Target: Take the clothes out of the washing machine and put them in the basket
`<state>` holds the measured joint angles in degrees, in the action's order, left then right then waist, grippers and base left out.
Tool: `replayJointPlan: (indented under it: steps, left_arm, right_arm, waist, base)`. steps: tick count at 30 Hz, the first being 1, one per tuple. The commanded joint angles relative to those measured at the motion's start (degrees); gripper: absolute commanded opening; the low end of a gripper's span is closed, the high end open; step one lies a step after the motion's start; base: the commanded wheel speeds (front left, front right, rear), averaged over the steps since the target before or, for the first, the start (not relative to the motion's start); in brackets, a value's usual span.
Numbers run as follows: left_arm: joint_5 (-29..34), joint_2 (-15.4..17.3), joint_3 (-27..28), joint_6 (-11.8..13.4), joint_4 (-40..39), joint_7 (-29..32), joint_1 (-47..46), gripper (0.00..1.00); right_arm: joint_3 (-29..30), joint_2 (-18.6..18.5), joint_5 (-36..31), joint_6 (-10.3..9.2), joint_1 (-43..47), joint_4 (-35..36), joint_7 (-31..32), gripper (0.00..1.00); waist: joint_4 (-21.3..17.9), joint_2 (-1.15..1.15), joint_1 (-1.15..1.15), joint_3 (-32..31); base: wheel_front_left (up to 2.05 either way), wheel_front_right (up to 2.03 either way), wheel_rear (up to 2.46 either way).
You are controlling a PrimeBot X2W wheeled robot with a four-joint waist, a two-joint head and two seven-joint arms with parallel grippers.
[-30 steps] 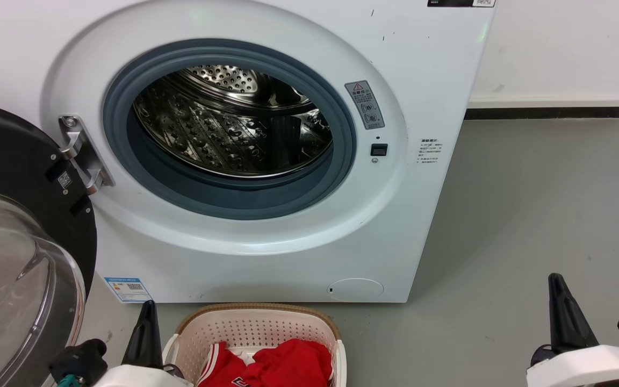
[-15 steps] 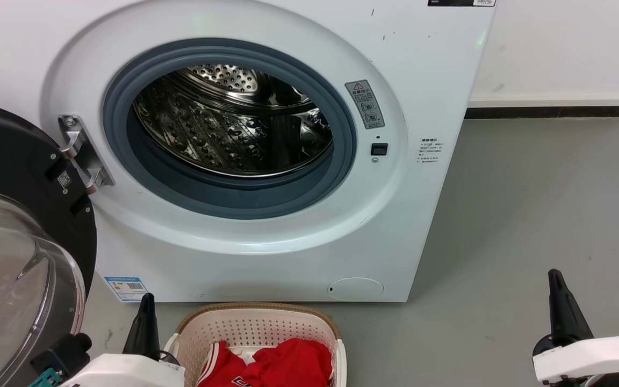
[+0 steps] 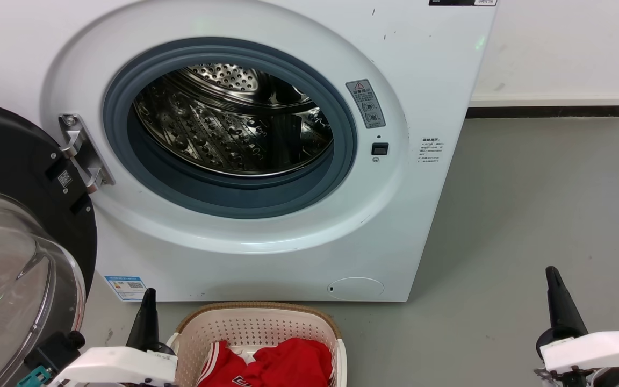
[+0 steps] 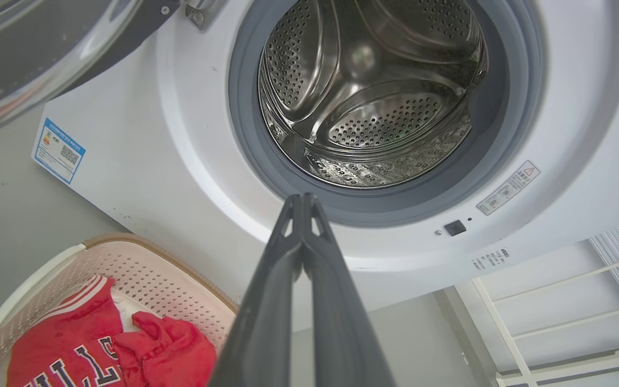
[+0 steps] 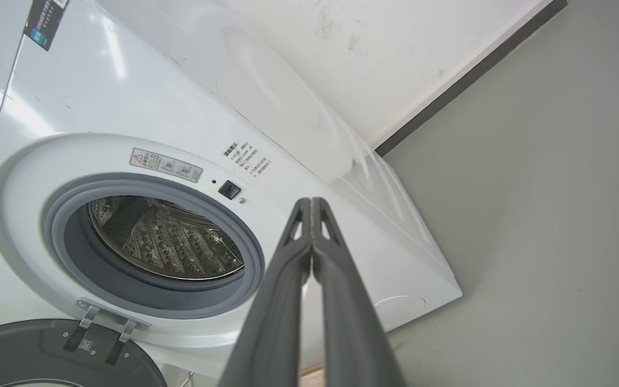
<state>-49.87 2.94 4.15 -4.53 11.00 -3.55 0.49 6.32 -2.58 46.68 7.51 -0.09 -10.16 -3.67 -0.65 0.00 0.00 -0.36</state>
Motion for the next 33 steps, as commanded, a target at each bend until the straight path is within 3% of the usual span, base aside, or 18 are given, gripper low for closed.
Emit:
replayJointPlan:
  steps: [1,33]
  left_arm:
    - [-2.03,0.04,0.33,-0.3,-0.39,0.46,-1.72,0.0]
    - [-22.54,-0.02,1.4,-1.69,1.38,5.43,-4.51,0.0]
  right_arm:
    - [0.03,-0.26,2.17,0.0,-1.98,0.27,0.41,0.0]
    - [0.11,-0.36,24.27,-0.01,-4.25,-1.86,5.41,0.0]
  waist:
    - [0.02,0.0,0.0,0.01]
    - [0.28,0.0,0.0,0.23]
  base:
    - [0.0,0.0,0.0]
    - [0.0,0.0,0.0]
